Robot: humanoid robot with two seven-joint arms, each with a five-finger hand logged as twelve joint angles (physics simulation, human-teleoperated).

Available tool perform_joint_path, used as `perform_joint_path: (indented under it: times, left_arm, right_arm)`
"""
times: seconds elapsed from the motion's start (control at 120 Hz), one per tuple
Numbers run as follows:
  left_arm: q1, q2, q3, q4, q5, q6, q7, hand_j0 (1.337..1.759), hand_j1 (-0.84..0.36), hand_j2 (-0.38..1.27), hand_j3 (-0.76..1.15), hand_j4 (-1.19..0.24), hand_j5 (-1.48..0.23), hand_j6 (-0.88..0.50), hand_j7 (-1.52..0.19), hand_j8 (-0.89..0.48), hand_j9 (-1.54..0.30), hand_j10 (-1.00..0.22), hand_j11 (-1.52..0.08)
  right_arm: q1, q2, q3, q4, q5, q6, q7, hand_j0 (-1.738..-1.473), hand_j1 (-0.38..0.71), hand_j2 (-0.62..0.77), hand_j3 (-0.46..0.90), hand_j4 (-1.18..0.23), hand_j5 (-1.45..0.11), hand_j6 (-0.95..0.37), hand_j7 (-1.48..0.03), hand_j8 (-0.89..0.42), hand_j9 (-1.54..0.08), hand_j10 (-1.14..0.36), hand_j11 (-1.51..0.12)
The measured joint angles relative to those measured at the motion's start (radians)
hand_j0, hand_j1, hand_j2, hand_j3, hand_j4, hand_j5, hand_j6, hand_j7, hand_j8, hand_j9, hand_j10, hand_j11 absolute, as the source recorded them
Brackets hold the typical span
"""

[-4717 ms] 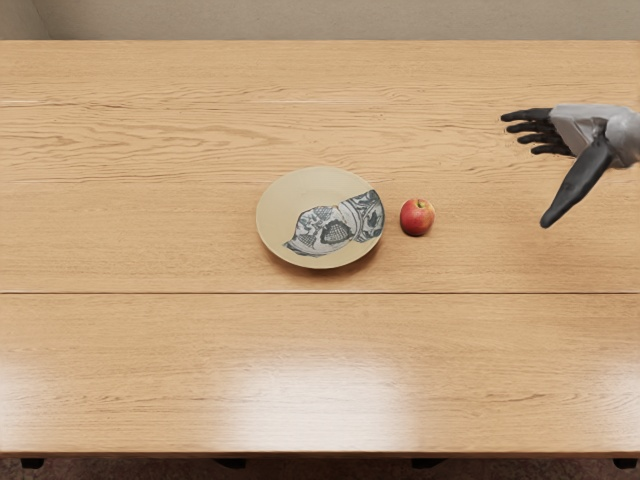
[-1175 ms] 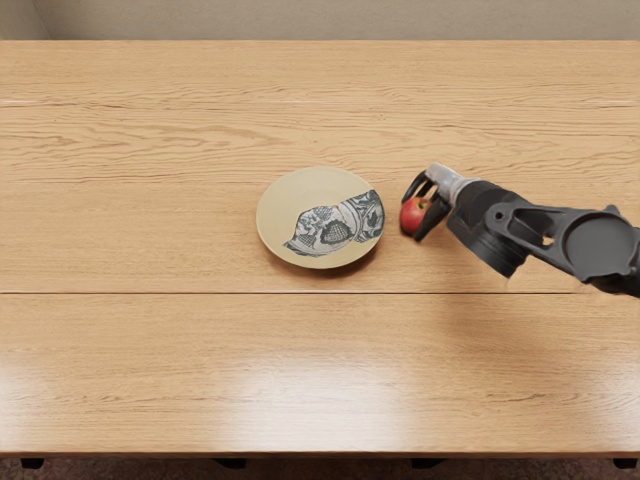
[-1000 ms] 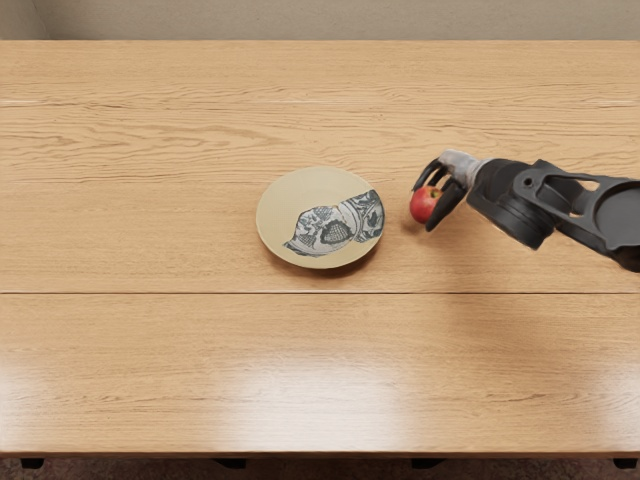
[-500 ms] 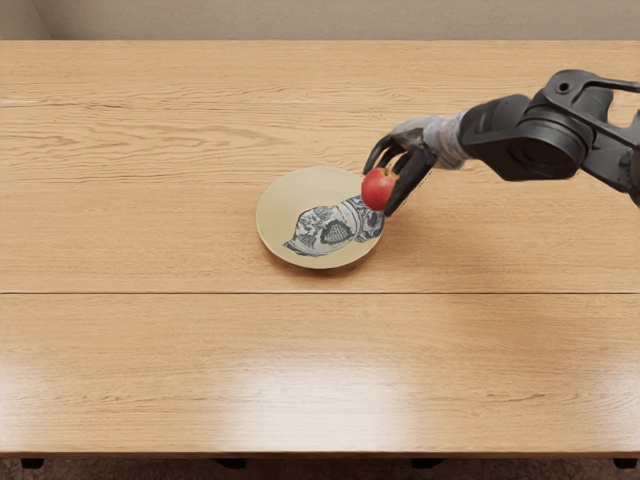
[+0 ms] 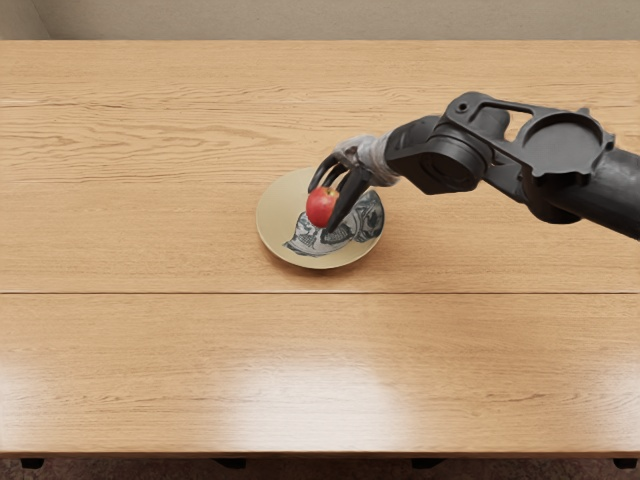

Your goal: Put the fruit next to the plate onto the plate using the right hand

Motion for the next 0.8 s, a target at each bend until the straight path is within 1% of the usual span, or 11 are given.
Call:
perform_joint_path:
  times: [0.167, 0.25, 0.3, 0.325, 0.467, 0.6, 0.7, 0.8]
  left_arm:
    - [0.0, 0.0, 0.0, 0.0, 0.0, 0.0, 0.0, 1.658, 0.07, 0.05, 0.0, -0.23, -0.3, -0.23, -0.3, -0.23, -0.3, -0.23, -0.3]
    - [0.0, 0.0, 0.0, 0.0, 0.0, 0.0, 0.0, 1.658, 0.07, 0.05, 0.0, -0.23, -0.3, -0.23, -0.3, -0.23, -0.3, -0.23, -0.3]
    - [0.0, 0.0, 0.0, 0.0, 0.0, 0.0, 0.0, 1.658, 0.07, 0.05, 0.0, -0.23, -0.3, -0.23, -0.3, -0.23, -0.3, -0.23, -0.3]
    - [0.0, 0.0, 0.0, 0.0, 0.0, 0.0, 0.0, 1.658, 0.07, 0.05, 0.0, -0.23, -0.3, -0.23, -0.3, -0.23, -0.3, -0.23, -0.3]
    - [0.0, 0.0, 0.0, 0.0, 0.0, 0.0, 0.0, 1.658, 0.07, 0.05, 0.0, -0.23, -0.3, -0.23, -0.3, -0.23, -0.3, -0.23, -0.3]
    - [0.0, 0.0, 0.0, 0.0, 0.0, 0.0, 0.0, 1.658, 0.07, 0.05, 0.0, -0.23, -0.3, -0.23, -0.3, -0.23, -0.3, -0.23, -0.3]
    - [0.0, 0.0, 0.0, 0.0, 0.0, 0.0, 0.0, 1.658, 0.07, 0.05, 0.0, -0.23, -0.3, -0.23, -0.3, -0.23, -0.3, -0.23, -0.3]
    - [0.0, 0.0, 0.0, 0.0, 0.0, 0.0, 0.0, 1.658, 0.07, 0.05, 0.0, -0.23, -0.3, -0.23, -0.3, -0.23, -0.3, -0.23, -0.3]
  right_arm:
    - [-0.01, 0.033, 0.0, -0.033, -0.001, 0.0, 0.0, -1.648, 0.17, 0.19, 0.0, -0.66, -1.05, -0.45, -1.01, -0.51, -1.04, -0.76, -1.04]
    - [-0.008, 0.041, -0.001, -0.037, -0.002, -0.001, 0.0, -1.65, 0.17, 0.2, 0.0, -0.66, -0.98, -0.49, -0.95, -0.55, -0.98, -0.72, -0.98]
    - [-0.007, 0.043, -0.001, -0.039, -0.004, -0.003, 0.0, -1.651, 0.15, 0.19, 0.0, -0.64, -0.92, -0.51, -0.9, -0.59, -0.92, -0.68, -0.93]
    - [-0.007, 0.043, -0.001, -0.039, -0.006, -0.003, 0.0, -1.652, 0.15, 0.19, 0.0, -0.62, -0.89, -0.52, -0.88, -0.59, -0.89, -0.66, -0.9]
    - [-0.004, 0.042, 0.001, -0.039, -0.012, -0.003, 0.0, -1.655, 0.17, 0.07, 0.0, -0.54, -0.75, -0.46, -0.74, -0.53, -0.75, -0.56, -0.75]
    - [-0.003, 0.031, 0.008, -0.035, -0.012, -0.002, 0.0, -1.656, 0.13, 0.0, 0.0, -0.46, -0.62, -0.41, -0.61, -0.43, -0.62, -0.47, -0.62]
    - [-0.001, -0.014, 0.025, -0.009, -0.007, 0.001, 0.0, -1.657, 0.1, -0.02, 0.0, -0.41, -0.55, -0.38, -0.54, -0.4, -0.55, -0.42, -0.55]
    - [-0.004, -0.089, 0.067, 0.051, 0.001, 0.012, 0.0, -1.657, 0.07, -0.04, 0.0, -0.37, -0.49, -0.36, -0.49, -0.36, -0.49, -0.38, -0.49]
